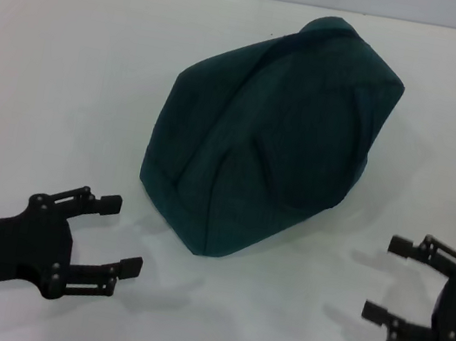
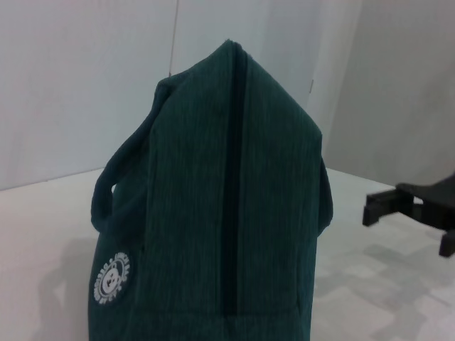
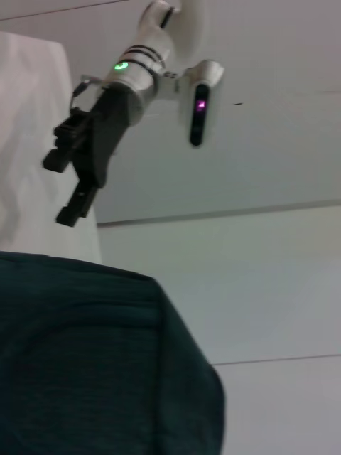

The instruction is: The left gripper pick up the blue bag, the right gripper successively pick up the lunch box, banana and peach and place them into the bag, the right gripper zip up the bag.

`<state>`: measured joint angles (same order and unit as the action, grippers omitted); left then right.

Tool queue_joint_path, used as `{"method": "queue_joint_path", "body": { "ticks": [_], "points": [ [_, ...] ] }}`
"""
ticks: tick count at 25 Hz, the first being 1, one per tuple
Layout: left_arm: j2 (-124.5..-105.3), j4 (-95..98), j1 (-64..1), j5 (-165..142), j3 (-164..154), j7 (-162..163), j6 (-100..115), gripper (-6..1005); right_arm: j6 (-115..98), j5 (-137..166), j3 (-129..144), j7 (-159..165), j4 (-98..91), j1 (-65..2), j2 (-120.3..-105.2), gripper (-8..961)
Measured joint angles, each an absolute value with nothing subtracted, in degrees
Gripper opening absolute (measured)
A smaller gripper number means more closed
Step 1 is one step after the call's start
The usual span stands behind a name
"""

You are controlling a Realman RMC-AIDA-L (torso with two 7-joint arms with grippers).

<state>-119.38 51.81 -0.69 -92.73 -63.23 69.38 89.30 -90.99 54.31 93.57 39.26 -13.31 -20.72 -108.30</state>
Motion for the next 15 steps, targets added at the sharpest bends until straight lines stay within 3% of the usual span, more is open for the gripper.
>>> {"method": "queue_joint_path", "body": {
  "ticks": [15],
  "points": [
    [-119.26, 48.69, -3.22, -94.21, -61.78, 68.64, 89.40, 894, -87.45, 55.99, 93.50, 38.12, -12.86, -20.30, -109.36, 870]
  ]
}}
